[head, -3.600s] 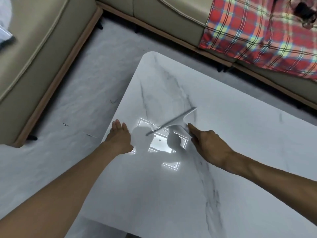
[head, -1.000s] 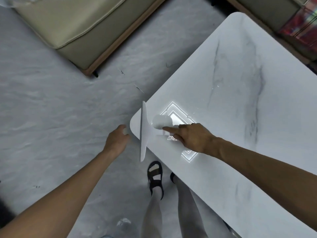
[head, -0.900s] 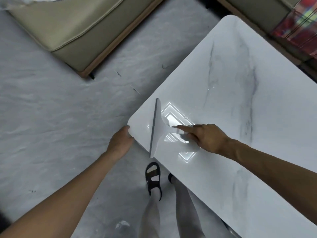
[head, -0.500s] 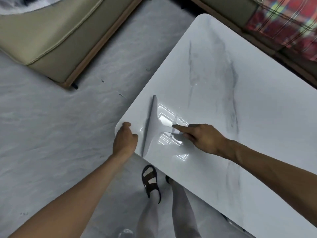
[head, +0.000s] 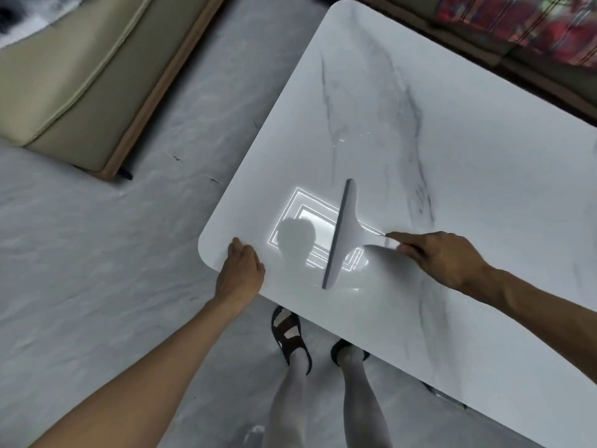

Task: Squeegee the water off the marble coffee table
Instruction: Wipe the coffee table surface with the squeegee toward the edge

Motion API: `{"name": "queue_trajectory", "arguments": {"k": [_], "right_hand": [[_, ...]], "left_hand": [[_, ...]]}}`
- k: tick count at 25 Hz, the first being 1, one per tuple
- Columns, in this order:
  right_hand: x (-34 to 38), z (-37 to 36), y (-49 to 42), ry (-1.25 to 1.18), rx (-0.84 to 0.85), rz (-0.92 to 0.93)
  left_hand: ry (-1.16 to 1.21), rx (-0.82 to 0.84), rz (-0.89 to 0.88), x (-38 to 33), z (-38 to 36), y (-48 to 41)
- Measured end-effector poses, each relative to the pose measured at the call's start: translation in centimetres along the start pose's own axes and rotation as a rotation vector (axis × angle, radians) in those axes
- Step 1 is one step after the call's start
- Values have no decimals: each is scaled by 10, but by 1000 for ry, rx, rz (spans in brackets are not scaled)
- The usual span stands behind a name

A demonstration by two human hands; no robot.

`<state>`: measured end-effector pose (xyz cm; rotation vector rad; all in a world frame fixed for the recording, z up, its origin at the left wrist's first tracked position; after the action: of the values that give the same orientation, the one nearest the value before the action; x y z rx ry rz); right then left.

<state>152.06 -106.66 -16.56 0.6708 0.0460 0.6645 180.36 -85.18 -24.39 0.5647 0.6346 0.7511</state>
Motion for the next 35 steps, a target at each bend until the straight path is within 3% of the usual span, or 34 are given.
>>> {"name": "queue_trajectory", "arguments": {"k": [3, 7, 11, 14, 17, 20, 23, 29, 32, 35], "right_hand": [[17, 5, 11, -9, -54, 105], [135, -32, -14, -107, 52, 309], [222, -73, -29, -144, 134, 381], [183, -81, -15, -182, 101, 364], [83, -73, 12, -111, 54, 263], [4, -45, 49, -36, -29, 161], [-3, -39, 59, -44, -40, 187], [89, -87, 30, -69, 174, 333], [34, -80, 42, -2, 102, 305], [-61, -61, 65, 47, 84, 135]], "left_hand": [[125, -144, 47, 2, 18, 6], [322, -340, 248, 33, 42, 16], [237, -369, 274, 61, 50, 19], [153, -346, 165, 59, 45, 18], [83, -300, 5, 36, 31, 21], [39, -153, -23, 13, 4, 18], [80, -63, -31, -8, -16, 20], [112, -43, 39, -25, -31, 26], [86, 12, -14, -43, -44, 32], [-40, 84, -79, -65, -61, 35]]}}
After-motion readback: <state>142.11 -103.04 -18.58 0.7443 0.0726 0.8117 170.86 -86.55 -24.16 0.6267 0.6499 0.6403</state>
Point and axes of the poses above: each hand's wrist, its own y-axis away from the middle knuckle, its own z-axis out of the back of the hand, x = y × z, the point moved 7 cm from there along -y, towards the middle knuckle, and after that the axes turned 1 degree about -z, right-handed, at the moved point
